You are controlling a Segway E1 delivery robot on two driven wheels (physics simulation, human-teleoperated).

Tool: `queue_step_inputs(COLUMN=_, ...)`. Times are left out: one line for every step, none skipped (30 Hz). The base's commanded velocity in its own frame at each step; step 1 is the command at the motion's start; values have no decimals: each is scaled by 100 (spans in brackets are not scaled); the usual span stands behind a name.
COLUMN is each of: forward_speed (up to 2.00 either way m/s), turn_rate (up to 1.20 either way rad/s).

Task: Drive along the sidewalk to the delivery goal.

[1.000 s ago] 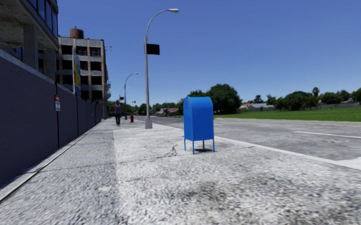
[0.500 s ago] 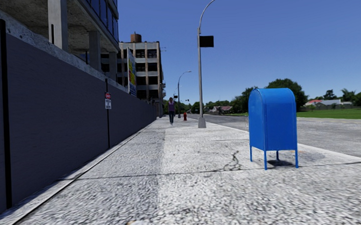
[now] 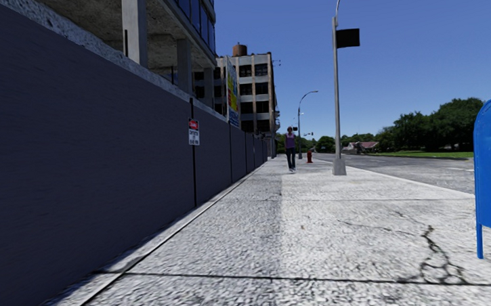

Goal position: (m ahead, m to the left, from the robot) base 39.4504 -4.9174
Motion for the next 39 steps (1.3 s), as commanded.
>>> queue_step_inputs(forward_speed=172, turn_rate=0)
queue_step_inputs(forward_speed=172, turn_rate=0)
queue_step_inputs(forward_speed=176, turn_rate=0)
queue_step_inputs(forward_speed=176, turn_rate=0)
queue_step_inputs(forward_speed=180, turn_rate=0)
queue_step_inputs(forward_speed=188, turn_rate=0)
queue_step_inputs(forward_speed=190, turn_rate=0)
queue_step_inputs(forward_speed=190, turn_rate=0)
queue_step_inputs(forward_speed=192, turn_rate=0)
queue_step_inputs(forward_speed=200, turn_rate=0)
queue_step_inputs(forward_speed=200, turn_rate=0)
queue_step_inputs(forward_speed=200, turn_rate=0)
queue_step_inputs(forward_speed=200, turn_rate=0)
queue_step_inputs(forward_speed=200, turn_rate=0)
queue_step_inputs(forward_speed=200, turn_rate=0)
queue_step_inputs(forward_speed=200, turn_rate=0)
queue_step_inputs(forward_speed=200, turn_rate=-14)
queue_step_inputs(forward_speed=200, turn_rate=-26)
queue_step_inputs(forward_speed=200, turn_rate=-26)
queue_step_inputs(forward_speed=200, turn_rate=-29)
queue_step_inputs(forward_speed=200, turn_rate=-29)
queue_step_inputs(forward_speed=200, turn_rate=-29)
queue_step_inputs(forward_speed=200, turn_rate=-29)
queue_step_inputs(forward_speed=200, turn_rate=-12)
queue_step_inputs(forward_speed=200, turn_rate=0)
queue_step_inputs(forward_speed=200, turn_rate=0)
queue_step_inputs(forward_speed=200, turn_rate=0)
queue_step_inputs(forward_speed=200, turn_rate=0)
queue_step_inputs(forward_speed=200, turn_rate=0)
queue_step_inputs(forward_speed=200, turn_rate=0)
queue_step_inputs(forward_speed=200, turn_rate=0)
queue_step_inputs(forward_speed=200, turn_rate=0)
queue_step_inputs(forward_speed=200, turn_rate=0)
queue_step_inputs(forward_speed=200, turn_rate=0)
queue_step_inputs(forward_speed=200, turn_rate=0)
queue_step_inputs(forward_speed=200, turn_rate=0)
queue_step_inputs(forward_speed=200, turn_rate=0)
queue_step_inputs(forward_speed=200, turn_rate=0)
queue_step_inputs(forward_speed=200, turn_rate=0)
